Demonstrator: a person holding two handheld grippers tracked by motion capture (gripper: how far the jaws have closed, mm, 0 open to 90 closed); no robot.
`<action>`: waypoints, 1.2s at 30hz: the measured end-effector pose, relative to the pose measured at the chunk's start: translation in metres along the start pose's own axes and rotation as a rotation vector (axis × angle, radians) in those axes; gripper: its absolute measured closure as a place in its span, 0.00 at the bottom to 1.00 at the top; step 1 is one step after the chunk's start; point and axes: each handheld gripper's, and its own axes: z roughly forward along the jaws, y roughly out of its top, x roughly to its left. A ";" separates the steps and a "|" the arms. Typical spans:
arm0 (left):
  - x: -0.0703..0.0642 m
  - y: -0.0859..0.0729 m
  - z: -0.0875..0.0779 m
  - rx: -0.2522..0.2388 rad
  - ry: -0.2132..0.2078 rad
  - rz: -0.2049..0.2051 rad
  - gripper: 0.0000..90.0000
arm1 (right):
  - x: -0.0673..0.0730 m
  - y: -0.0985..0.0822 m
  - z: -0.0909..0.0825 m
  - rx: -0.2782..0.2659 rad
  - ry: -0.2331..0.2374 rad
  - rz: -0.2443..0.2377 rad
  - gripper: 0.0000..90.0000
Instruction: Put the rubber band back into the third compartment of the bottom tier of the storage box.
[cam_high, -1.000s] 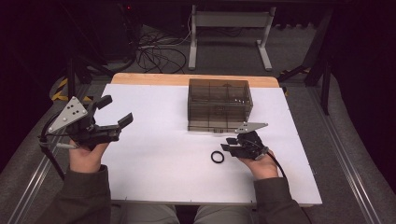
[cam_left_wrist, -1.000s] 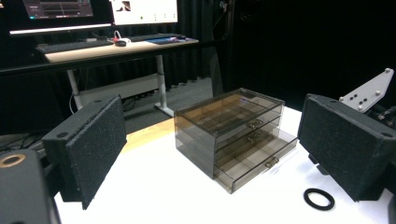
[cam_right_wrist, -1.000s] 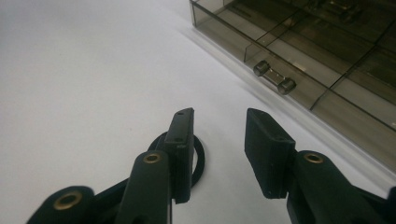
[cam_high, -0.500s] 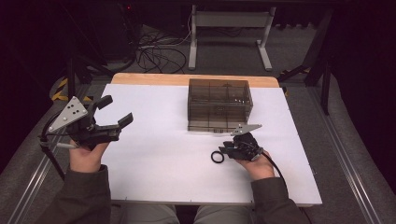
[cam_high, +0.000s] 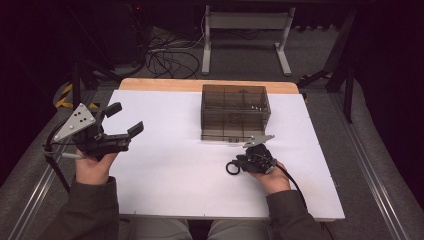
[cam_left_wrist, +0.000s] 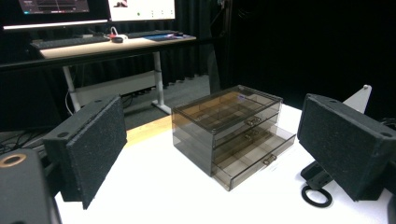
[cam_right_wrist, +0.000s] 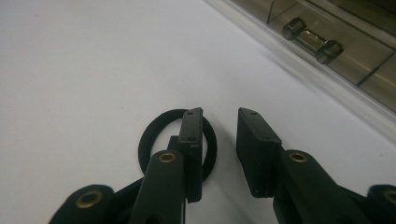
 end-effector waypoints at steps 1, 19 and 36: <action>0.000 0.000 0.000 0.000 -0.001 -0.002 0.10 | 0.000 0.000 0.001 0.001 0.000 0.002 0.81; -0.001 -0.001 0.001 0.003 0.000 -0.003 0.10 | 0.005 -0.001 0.004 0.014 -0.023 -0.050 0.96; 0.000 -0.002 0.000 0.006 0.006 0.000 0.10 | -0.001 0.003 -0.005 -0.072 -0.089 -0.012 0.96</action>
